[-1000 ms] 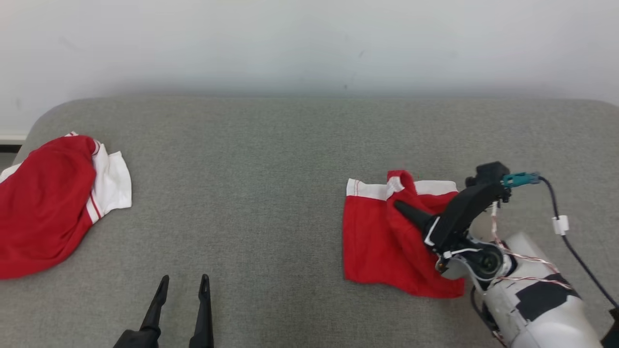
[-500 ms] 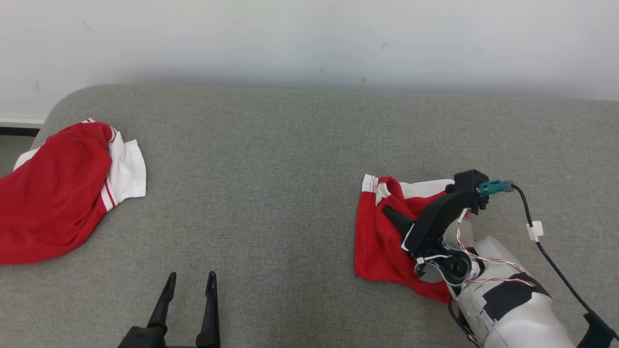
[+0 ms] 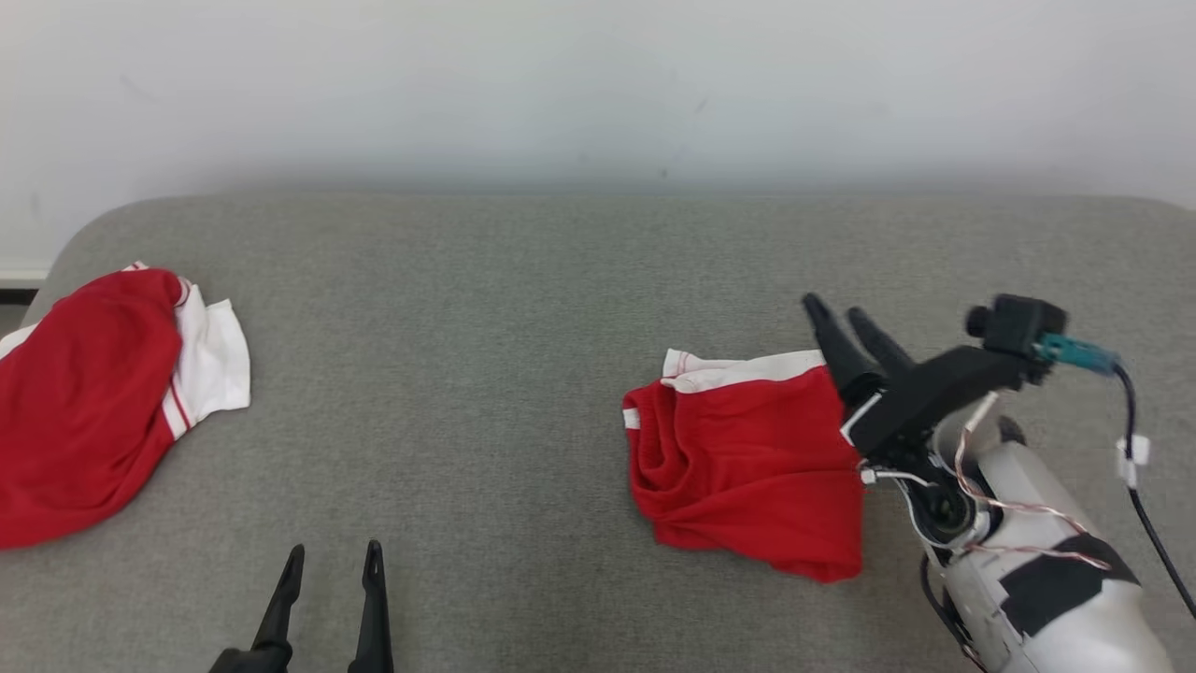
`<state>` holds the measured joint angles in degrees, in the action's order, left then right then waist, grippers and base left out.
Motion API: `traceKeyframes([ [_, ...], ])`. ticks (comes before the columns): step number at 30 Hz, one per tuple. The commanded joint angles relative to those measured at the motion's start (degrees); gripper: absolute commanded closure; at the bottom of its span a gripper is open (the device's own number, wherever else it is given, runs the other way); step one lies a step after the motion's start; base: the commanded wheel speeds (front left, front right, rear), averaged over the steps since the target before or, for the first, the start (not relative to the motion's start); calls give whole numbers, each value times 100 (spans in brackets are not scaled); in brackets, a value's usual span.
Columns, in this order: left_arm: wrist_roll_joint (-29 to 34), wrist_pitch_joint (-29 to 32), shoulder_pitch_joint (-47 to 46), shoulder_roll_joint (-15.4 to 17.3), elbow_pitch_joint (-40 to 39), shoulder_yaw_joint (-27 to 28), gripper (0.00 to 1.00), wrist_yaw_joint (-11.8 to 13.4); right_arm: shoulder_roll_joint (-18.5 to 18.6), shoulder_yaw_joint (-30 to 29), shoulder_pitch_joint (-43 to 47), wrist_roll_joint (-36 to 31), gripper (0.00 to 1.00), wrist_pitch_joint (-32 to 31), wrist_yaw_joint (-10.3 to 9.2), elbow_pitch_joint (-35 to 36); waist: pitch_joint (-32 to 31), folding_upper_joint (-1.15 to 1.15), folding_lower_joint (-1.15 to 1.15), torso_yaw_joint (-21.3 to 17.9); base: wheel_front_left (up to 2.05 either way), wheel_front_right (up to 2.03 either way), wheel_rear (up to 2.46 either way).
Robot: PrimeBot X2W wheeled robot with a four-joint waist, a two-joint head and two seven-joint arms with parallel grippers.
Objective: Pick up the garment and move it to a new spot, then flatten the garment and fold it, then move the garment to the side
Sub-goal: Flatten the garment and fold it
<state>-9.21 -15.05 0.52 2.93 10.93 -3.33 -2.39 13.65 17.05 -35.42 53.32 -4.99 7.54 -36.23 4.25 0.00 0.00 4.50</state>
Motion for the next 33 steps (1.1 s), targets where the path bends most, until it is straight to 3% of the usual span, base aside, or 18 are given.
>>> traceKeyframes([
  [1,59,-18,81,-8,-19,60,0,-2,63,8,209,-57,0,291,-12,147,-52,0,0,-136,0,0,0],
  [11,169,-18,114,-7,-115,208,0,9,449,247,1036,-674,0,1846,-12,739,-53,0,0,-460,0,0,0],
  [16,184,-18,95,-7,-157,231,0,40,452,-133,1518,-1359,0,2018,-12,1128,-35,0,0,-550,0,0,0],
  [23,212,-18,47,-7,-192,241,0,70,-47,-1096,2530,-2813,0,2013,-12,2324,-7,0,0,-578,0,0,0],
  [33,297,-18,146,-7,-200,322,0,123,-780,-1665,3525,-3554,0,2013,-12,2851,-64,0,0,-496,0,0,0],
])
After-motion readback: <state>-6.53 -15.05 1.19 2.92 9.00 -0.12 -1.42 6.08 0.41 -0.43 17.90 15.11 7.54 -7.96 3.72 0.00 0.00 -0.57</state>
